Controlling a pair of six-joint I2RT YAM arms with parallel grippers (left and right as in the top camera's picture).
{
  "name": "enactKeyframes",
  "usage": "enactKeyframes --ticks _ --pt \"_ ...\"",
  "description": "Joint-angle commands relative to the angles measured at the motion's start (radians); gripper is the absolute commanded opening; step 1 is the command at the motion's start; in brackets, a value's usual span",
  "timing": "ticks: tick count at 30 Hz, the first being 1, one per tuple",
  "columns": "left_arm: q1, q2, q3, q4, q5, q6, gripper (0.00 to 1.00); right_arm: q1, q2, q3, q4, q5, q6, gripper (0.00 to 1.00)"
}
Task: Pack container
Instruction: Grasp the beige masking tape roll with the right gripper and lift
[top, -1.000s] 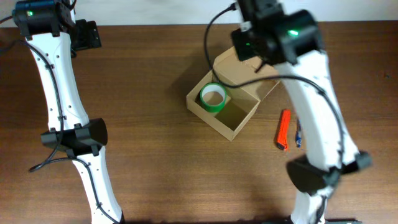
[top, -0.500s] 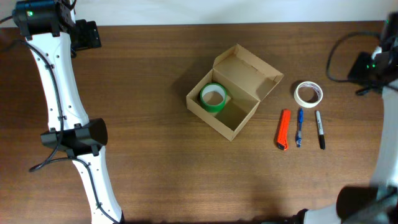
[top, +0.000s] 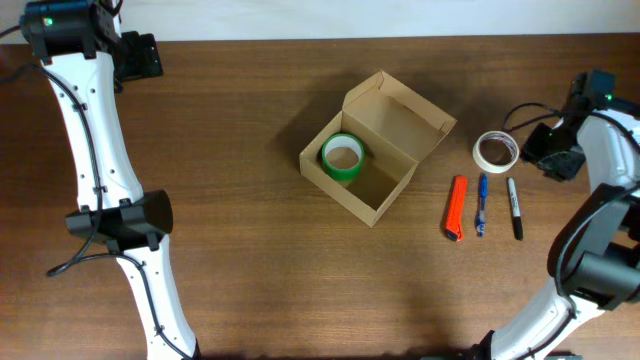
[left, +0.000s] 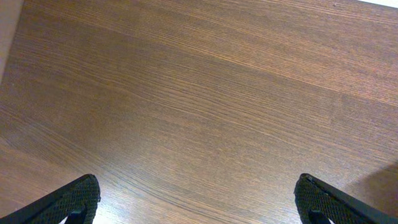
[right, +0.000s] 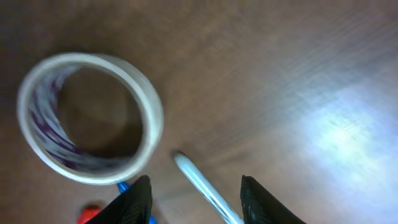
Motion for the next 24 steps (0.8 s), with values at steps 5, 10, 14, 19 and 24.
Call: enactKeyframes --ticks 5,10,14,19,24 --pt "0.001 -0.008 -0.004 -0.001 0.007 0.005 1.00 0.027 0.042 0.000 0.069 -0.053 0.077 0.47" --pt "0.001 -0.008 -0.004 -0.001 0.007 0.005 1.00 0.045 0.062 0.000 0.113 -0.046 0.130 0.47" --pt "0.001 -0.008 -0.004 -0.001 0.007 0.005 1.00 0.047 0.084 0.000 0.124 -0.037 0.165 0.47" --pt "0.001 -0.008 -0.004 -0.001 0.007 0.005 1.00 0.047 0.122 -0.001 0.122 -0.038 0.177 0.46" --pt "0.001 -0.008 -0.004 -0.001 0.007 0.005 1.00 0.058 0.150 -0.003 0.123 -0.036 0.177 0.42"
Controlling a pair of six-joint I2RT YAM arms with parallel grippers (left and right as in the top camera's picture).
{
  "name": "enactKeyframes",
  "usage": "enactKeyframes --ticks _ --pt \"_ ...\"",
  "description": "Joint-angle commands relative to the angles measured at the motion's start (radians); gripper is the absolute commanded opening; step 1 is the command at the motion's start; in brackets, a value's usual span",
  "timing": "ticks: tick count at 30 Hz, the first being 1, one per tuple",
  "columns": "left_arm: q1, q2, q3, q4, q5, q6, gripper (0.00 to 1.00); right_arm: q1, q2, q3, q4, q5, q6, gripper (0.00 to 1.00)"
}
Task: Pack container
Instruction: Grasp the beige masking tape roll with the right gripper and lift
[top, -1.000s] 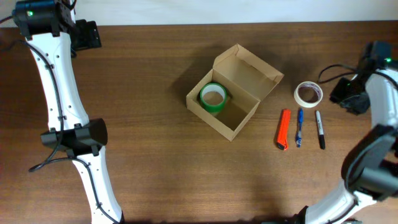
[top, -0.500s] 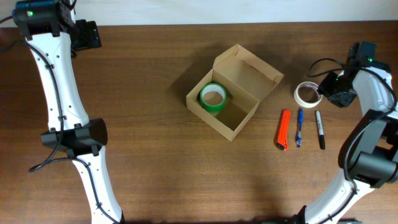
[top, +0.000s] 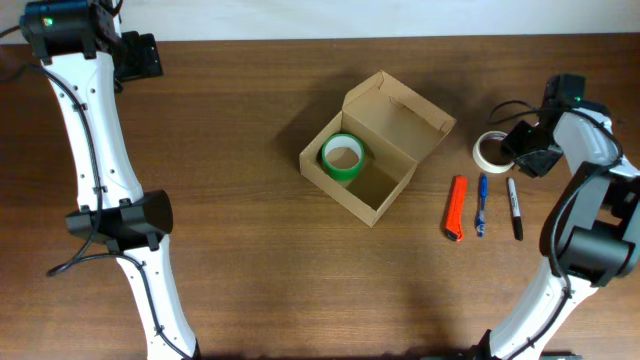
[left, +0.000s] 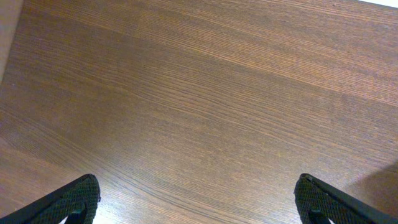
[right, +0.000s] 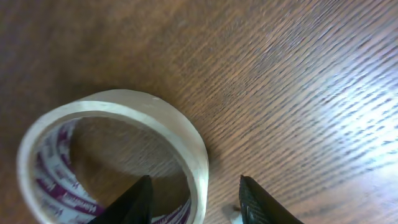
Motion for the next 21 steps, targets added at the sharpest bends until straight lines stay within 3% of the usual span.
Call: enactKeyframes --ticks 1,5,6,8,9,16,21 --pt "0.001 -0.008 -0.004 -0.001 0.007 0.005 1.00 0.015 0.027 -0.003 0.003 0.003 0.023 0.41" --pt "0.001 -0.008 -0.004 -0.001 0.007 0.005 1.00 0.019 0.050 -0.005 0.001 0.002 0.037 0.40" --pt "0.001 -0.008 -0.004 -0.001 0.007 0.005 1.00 0.019 0.052 -0.006 0.002 0.002 0.044 0.35" --pt "0.001 -0.008 -0.004 -0.001 0.007 0.005 1.00 0.021 0.056 -0.006 0.004 0.002 0.044 0.08" --pt "0.001 -0.008 -0.004 -0.001 0.007 0.005 1.00 0.022 0.056 -0.005 0.004 0.000 0.043 0.04" --pt "0.001 -0.008 -0.004 -0.001 0.007 0.005 1.00 0.019 0.026 0.042 -0.030 -0.097 -0.045 0.04" --pt "0.001 -0.008 -0.004 -0.001 0.007 0.005 1.00 0.021 -0.064 0.183 -0.116 -0.154 -0.153 0.04"
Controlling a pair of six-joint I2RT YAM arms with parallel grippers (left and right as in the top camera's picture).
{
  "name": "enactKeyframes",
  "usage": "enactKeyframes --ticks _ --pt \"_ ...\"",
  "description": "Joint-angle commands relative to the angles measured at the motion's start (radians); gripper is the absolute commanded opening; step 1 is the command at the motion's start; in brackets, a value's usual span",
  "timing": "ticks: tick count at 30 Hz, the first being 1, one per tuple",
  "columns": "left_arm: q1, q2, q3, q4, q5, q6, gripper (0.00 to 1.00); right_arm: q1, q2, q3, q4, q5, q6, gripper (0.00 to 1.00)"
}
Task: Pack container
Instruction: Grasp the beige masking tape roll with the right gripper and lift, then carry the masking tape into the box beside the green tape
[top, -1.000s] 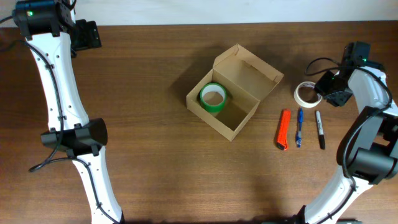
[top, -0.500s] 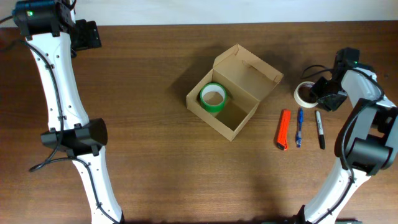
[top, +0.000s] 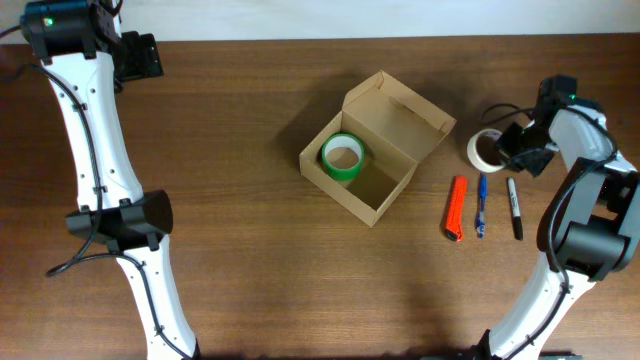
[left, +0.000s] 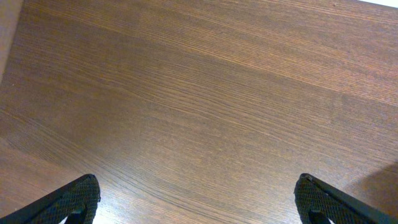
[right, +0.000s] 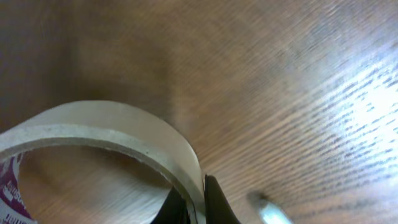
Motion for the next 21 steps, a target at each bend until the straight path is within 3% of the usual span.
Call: enactKeyframes --ticks 1,8,13,21 --pt "0.001 -0.008 -0.004 -0.001 0.007 0.005 1.00 0.011 -0.114 0.149 -0.050 -0.089 -0.120 0.04" --pt "0.001 -0.008 -0.004 -0.001 0.007 0.005 1.00 0.084 -0.247 0.500 -0.286 -0.180 -0.355 0.04" --pt "0.001 -0.008 -0.004 -0.001 0.007 0.005 1.00 0.264 -0.275 0.697 -0.528 -0.172 -0.634 0.04" --pt "0.001 -0.008 -0.004 -0.001 0.007 0.005 1.00 0.566 -0.275 0.686 -0.570 0.011 -0.603 0.04"
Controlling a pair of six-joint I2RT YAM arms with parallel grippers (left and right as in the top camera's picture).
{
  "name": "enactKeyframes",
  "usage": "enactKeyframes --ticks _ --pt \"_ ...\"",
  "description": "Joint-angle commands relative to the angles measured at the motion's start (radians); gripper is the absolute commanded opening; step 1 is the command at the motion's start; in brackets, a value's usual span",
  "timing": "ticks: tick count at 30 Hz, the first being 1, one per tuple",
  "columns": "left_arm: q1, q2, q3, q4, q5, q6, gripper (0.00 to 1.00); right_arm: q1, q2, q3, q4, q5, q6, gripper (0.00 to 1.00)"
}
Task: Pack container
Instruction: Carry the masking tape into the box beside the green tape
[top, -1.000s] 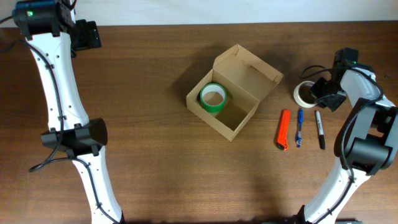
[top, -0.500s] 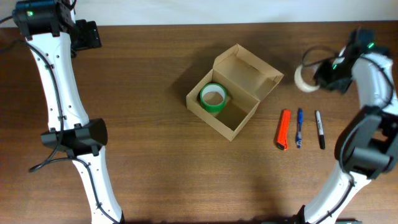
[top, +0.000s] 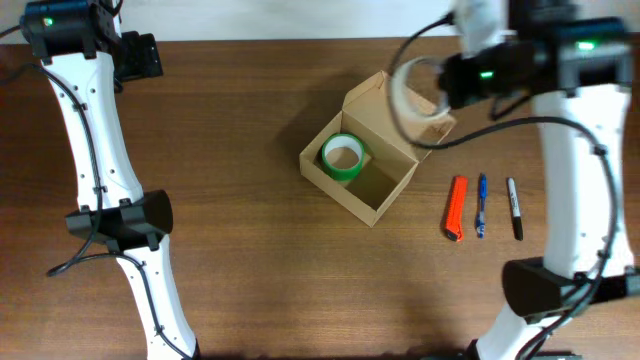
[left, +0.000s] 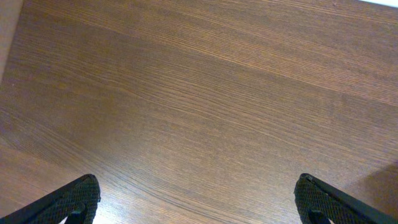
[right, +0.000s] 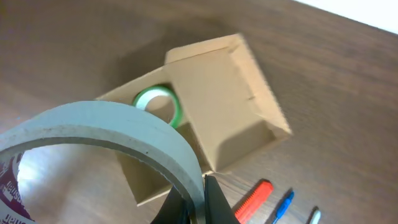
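An open cardboard box (top: 375, 150) stands mid-table with a green tape roll (top: 342, 157) inside, also seen as the green tape roll (right: 158, 104) in the box (right: 211, 124). My right gripper (right: 198, 202) is shut on the wall of a whitish tape roll (right: 106, 134) and holds it high above the box; overhead the whitish roll (top: 412, 95) hangs over the box's lid at my right gripper (top: 450, 78). My left gripper (left: 198, 202) is open over bare wood at the far left corner.
A red utility knife (top: 456, 208), a blue pen (top: 481, 204) and a black marker (top: 514, 208) lie in a row right of the box. The left arm (top: 95, 120) runs down the table's left side.
My right gripper, then shut on the whitish roll at the table, has risen and moved left with it to above the box. The left arm is unchanged.
My right gripper was open near the whitish roll right of the box, then open with its fingers either side of the roll's wall, then shut on the wall at the table. Now the roll is held high over the box. The left arm stayed still.
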Motion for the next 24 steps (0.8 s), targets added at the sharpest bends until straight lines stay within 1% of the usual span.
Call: enactKeyframes --ticks 1,5,6,10,15,18,24 --pt "0.001 -0.008 -0.004 0.000 0.007 0.005 1.00 0.132 0.012 -0.020 0.007 0.133 -0.002 0.04" --pt "0.001 -0.008 -0.004 0.000 0.007 0.005 1.00 0.236 0.011 -0.106 0.044 0.177 0.018 0.04" --pt "0.001 -0.008 -0.004 0.000 0.007 0.005 1.00 0.262 0.011 -0.190 0.089 0.198 0.024 0.04" --pt "0.001 -0.008 -0.004 0.000 0.007 0.005 1.00 0.262 0.012 -0.378 0.218 0.215 0.044 0.04" --pt "0.001 -0.008 -0.004 0.000 0.007 0.005 1.00 0.232 0.024 -0.542 0.337 0.210 0.054 0.04" --pt "0.001 -0.008 -0.004 0.000 0.007 0.005 1.00 0.224 0.036 -0.595 0.373 0.207 0.060 0.04" --pt "0.001 -0.008 -0.004 0.000 0.007 0.005 1.00 0.216 0.074 -0.608 0.397 0.208 0.060 0.04"
